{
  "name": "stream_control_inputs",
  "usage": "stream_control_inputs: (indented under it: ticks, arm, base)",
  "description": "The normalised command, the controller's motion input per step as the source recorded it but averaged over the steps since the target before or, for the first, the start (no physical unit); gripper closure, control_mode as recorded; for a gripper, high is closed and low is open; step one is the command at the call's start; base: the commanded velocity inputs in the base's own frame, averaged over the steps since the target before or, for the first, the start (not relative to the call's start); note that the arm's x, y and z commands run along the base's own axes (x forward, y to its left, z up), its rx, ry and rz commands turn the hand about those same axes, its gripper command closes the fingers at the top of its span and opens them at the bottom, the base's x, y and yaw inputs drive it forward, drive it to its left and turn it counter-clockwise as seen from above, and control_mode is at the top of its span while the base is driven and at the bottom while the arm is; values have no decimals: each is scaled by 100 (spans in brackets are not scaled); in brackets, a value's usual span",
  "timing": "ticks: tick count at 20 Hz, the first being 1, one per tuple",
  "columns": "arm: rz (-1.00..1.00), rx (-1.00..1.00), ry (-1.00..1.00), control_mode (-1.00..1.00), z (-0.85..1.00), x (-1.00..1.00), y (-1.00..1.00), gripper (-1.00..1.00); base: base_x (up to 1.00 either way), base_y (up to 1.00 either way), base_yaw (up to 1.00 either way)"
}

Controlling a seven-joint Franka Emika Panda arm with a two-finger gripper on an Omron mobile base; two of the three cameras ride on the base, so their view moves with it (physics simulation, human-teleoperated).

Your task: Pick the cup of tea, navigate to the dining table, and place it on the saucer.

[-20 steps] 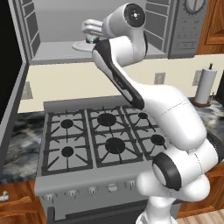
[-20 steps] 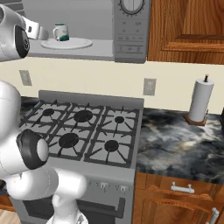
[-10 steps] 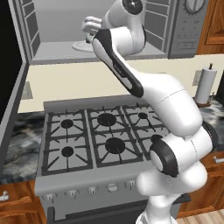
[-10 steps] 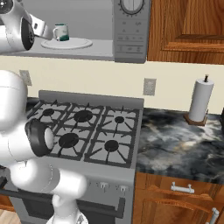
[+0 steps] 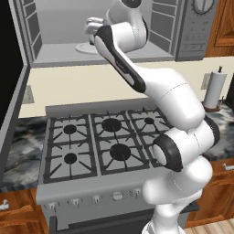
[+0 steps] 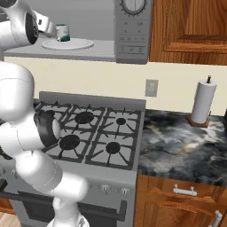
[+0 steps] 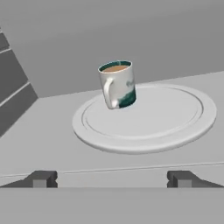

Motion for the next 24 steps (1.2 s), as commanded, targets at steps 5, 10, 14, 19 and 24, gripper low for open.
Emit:
stream_control_inputs:
  ticks: [5,10,14,19,24]
  arm:
    - [0,-13,0,-100,-9,40,2,-100]
    - [0,-6,0,-100,0,32,2,-100]
    - [0,-5,0,-100,-3,24,17,-100]
    - [0,-2,0,-100,-10,26,20,-100]
    - [0,-5,0,-100,-20,19,5,-100]
  base:
    - [0,0,0]
    - [0,0,0]
    - [0,0,0]
    - [0,0,0]
    - [0,0,0]
